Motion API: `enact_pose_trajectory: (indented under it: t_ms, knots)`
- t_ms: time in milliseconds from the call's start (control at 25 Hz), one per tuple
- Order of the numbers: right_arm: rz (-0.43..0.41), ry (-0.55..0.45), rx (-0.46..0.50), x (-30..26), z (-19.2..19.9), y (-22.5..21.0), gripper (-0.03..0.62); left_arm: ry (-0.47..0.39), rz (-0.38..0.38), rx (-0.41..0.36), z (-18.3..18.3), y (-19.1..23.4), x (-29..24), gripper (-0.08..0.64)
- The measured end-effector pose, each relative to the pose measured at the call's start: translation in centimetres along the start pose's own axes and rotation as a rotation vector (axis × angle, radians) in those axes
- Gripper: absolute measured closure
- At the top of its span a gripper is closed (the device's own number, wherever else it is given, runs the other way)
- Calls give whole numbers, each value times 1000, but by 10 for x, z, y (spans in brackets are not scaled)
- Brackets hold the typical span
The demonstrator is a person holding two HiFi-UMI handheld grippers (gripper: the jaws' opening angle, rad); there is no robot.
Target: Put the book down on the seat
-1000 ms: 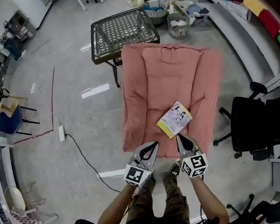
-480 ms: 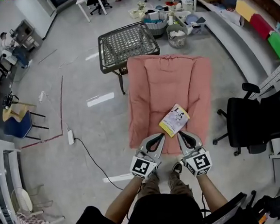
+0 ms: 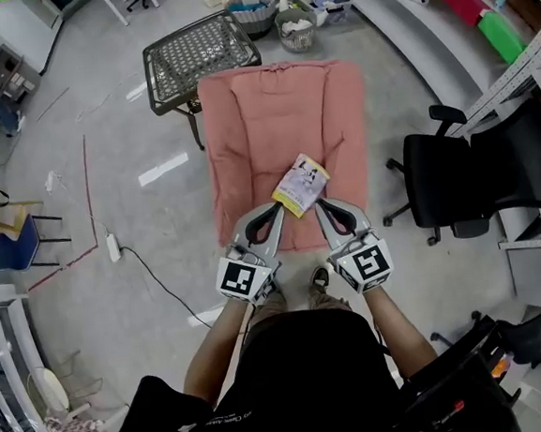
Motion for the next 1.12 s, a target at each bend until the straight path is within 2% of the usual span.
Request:
enact_pose_trajectory:
  t_ms: [120, 400, 560, 640, 800, 1120]
  knots:
    - [7, -24, 2, 1, -4, -1, 580, -59, -6, -49, -7, 1, -4, 560]
    - [-34, -50, -2, 26, -11, -2, 580, -44, -29, -56, -4, -32, 9, 560]
    - [-45, -69, -12, 42, -14, 8, 580, -78, -33, -79, -9, -46, 29, 560]
    - [-43, -78, 1, 55, -10, 23, 580, -57, -13, -104, -9, -59, 46, 560]
    - [-22, -79, -1, 80, -8, 60, 580, -72, 27, -109, -7, -77, 85, 560]
    - [44, -74, 0, 146, 9, 159, 580, -113, 73, -69, 9, -113, 182, 560]
Point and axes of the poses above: the fingertips, and each gripper's own axes: x backward along the fingers, y to its left, z out of its underside, the point moved 5 cm from there along x, backward along the fingers, and after that the axes turned 9 degrees about y, right-handed, at the moved point
